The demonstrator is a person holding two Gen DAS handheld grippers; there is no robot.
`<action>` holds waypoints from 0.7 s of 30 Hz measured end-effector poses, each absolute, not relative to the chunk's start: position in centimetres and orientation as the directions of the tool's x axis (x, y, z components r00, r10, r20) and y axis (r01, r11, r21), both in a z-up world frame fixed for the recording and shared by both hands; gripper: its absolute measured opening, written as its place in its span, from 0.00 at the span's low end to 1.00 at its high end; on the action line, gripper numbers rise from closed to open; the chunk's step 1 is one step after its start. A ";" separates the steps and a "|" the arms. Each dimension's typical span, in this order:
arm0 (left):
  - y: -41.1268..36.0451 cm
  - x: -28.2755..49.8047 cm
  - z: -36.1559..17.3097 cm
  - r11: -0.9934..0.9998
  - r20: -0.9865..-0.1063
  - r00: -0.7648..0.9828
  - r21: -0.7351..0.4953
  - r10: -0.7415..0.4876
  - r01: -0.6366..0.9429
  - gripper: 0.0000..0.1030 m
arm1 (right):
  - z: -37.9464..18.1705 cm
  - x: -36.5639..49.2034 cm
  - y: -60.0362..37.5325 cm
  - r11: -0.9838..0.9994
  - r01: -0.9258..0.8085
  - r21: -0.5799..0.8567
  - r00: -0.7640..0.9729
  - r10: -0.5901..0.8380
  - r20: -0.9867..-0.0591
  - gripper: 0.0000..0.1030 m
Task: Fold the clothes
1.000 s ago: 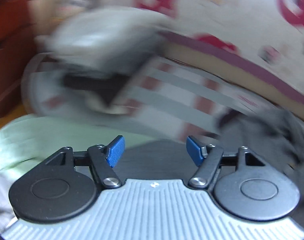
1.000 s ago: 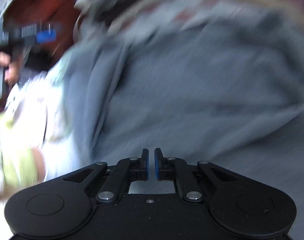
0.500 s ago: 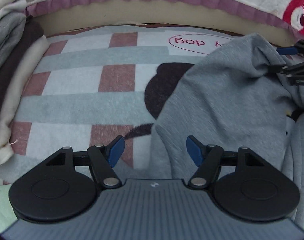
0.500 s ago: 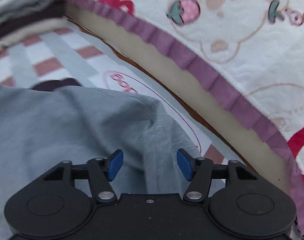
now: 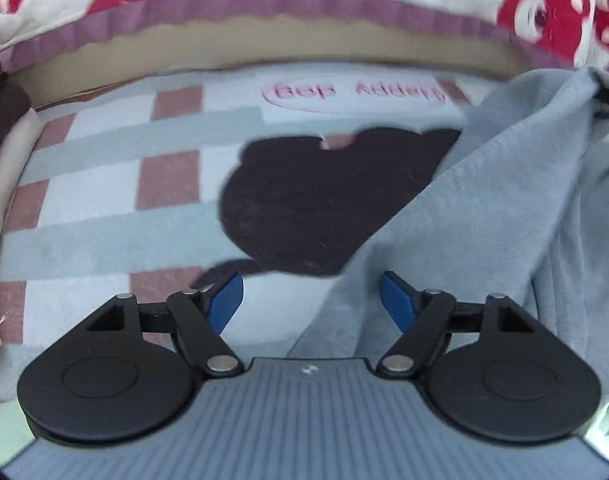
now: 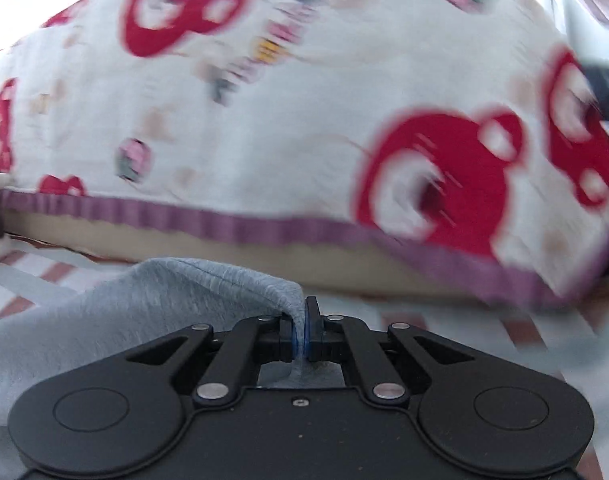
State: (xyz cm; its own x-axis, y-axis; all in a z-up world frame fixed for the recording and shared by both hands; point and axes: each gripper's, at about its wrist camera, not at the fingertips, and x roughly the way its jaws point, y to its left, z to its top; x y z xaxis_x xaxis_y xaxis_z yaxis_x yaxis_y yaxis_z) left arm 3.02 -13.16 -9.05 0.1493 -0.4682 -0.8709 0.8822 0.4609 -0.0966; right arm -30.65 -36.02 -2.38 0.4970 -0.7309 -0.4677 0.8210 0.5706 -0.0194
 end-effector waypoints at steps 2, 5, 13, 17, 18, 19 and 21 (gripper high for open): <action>-13.9 0.7 -9.3 0.423 -0.871 0.062 -0.173 -0.487 0.889 0.74 | -2.9 -33.4 -36.4 0.547 0.837 0.006 0.477 -0.724 -0.498 0.03; -14.4 -3.1 -9.8 0.341 -0.847 -0.015 -0.230 -0.531 0.911 0.79 | -4.1 -35.3 -36.0 0.523 0.852 0.010 0.451 -0.725 -0.520 0.03; -15.4 -5.8 -11.7 0.246 -0.888 0.103 -0.012 -0.448 0.969 0.75 | -6.3 -35.5 -36.2 0.491 0.869 0.057 0.436 -0.708 -0.556 0.03; -15.0 -5.2 -11.5 0.261 -0.885 0.123 0.002 -0.450 0.965 0.11 | -6.6 -35.5 -36.2 0.498 0.861 0.102 0.464 -0.689 -0.556 0.04; -14.9 -5.1 -11.4 0.271 -0.881 0.122 -0.007 -0.458 0.962 0.08 | -6.6 -35.5 -36.2 0.505 0.856 0.109 0.473 -0.682 -0.558 0.04; -14.9 -5.0 -11.3 0.285 -0.878 0.131 -0.006 -0.461 0.958 0.07 | -6.7 -35.4 -36.2 0.510 0.853 0.108 0.477 -0.679 -0.559 0.04; -15.0 -4.9 -11.0 0.309 -0.868 0.160 0.008 -0.471 0.951 0.04 | -6.8 -35.1 -36.1 0.516 0.851 0.096 0.475 -0.678 -0.561 0.04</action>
State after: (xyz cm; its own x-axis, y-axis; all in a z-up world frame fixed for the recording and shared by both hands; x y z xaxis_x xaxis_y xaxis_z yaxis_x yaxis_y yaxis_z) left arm -4.90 -14.96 -10.98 0.1601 -0.4709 -0.8675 0.9511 0.3087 0.0080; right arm -35.14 -36.13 -6.80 0.4746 -0.6779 -0.5615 0.8511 0.5162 0.0962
